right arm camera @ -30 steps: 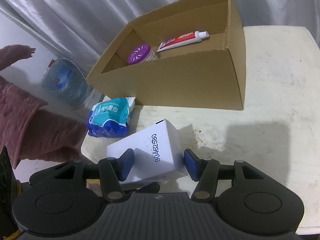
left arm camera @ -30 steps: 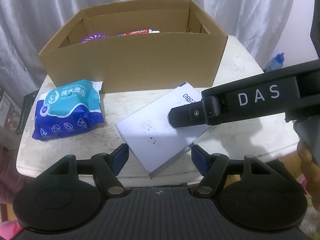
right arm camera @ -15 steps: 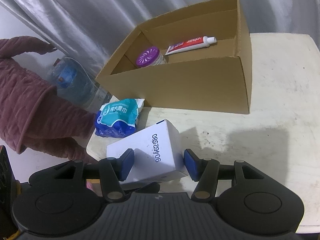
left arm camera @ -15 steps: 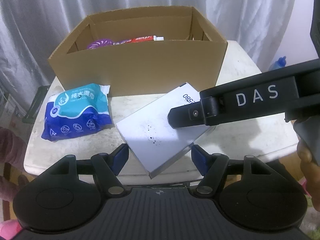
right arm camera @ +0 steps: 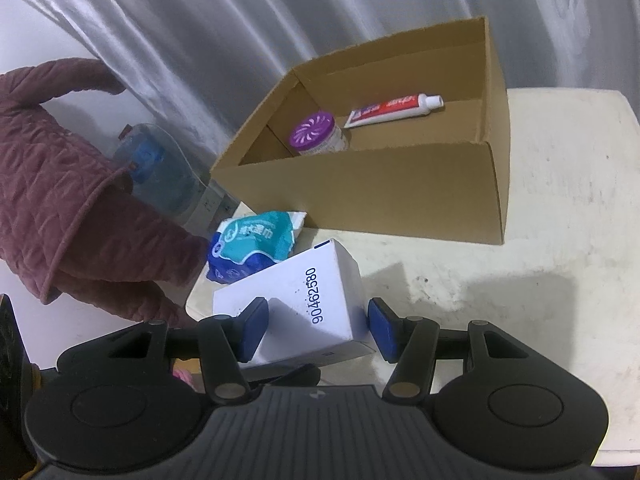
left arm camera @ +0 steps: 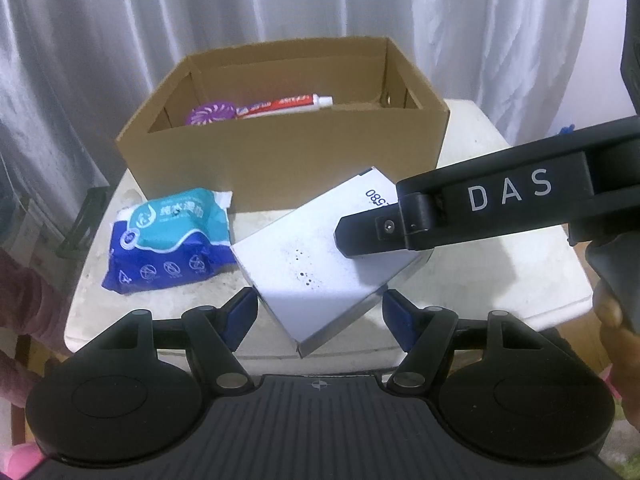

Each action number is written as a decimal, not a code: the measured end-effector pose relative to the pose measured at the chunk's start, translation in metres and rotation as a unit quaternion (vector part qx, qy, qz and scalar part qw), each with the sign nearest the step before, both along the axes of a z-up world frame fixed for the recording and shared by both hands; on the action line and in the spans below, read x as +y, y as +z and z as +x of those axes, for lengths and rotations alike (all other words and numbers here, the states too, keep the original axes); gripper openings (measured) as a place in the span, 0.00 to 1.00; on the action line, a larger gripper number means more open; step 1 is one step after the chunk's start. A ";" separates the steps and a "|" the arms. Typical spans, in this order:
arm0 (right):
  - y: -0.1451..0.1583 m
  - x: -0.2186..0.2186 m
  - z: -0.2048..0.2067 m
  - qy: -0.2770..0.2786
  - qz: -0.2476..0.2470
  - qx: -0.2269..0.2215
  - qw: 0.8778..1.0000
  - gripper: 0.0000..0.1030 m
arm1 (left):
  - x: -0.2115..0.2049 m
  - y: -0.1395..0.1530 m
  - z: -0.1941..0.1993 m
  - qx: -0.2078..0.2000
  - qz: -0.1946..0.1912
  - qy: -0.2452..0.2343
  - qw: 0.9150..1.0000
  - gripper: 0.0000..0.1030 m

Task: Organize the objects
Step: 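Carry the white carton with the right gripper over the cardboard box, then lower the white carton into the cardboard box beside the canister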

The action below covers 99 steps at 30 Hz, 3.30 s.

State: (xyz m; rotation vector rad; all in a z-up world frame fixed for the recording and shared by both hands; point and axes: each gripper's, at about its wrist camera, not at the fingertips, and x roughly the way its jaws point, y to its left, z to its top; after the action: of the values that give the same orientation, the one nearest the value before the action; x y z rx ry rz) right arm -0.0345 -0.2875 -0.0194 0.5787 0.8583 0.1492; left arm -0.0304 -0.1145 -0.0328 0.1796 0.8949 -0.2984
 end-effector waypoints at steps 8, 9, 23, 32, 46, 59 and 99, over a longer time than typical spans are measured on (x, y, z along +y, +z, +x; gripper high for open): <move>0.022 0.004 0.000 0.002 -0.011 -0.031 0.999 0.57 | 0.002 0.021 -0.003 -0.032 -0.001 0.010 0.999 0.67; 0.025 0.004 0.001 0.002 -0.012 -0.034 0.999 0.57 | 0.003 0.023 -0.003 -0.035 -0.002 0.011 0.999 0.67; 0.051 -0.002 0.008 -0.009 -0.017 -0.069 0.997 0.57 | -0.002 0.046 0.006 -0.071 -0.005 0.015 0.997 0.67; 0.059 -0.010 0.022 -0.027 -0.021 -0.076 0.997 0.57 | -0.005 0.051 0.032 -0.079 -0.011 0.007 0.997 0.67; 0.082 -0.031 0.087 -0.031 -0.036 -0.071 0.996 0.58 | -0.009 0.064 0.108 -0.067 -0.014 0.000 0.998 0.67; 0.029 -0.052 0.188 0.014 -0.009 0.065 0.998 0.57 | 0.006 0.012 0.207 0.097 -0.009 0.010 0.995 0.67; 0.051 -0.083 0.117 -0.068 0.137 0.001 0.988 0.66 | 0.097 0.088 0.172 0.035 -0.123 0.073 0.989 0.96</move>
State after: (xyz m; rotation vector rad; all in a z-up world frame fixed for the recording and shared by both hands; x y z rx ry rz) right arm 0.0829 -0.3710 0.0312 0.8919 0.8040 0.1435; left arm 0.1420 -0.0174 0.0552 -0.1243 0.9281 -0.2771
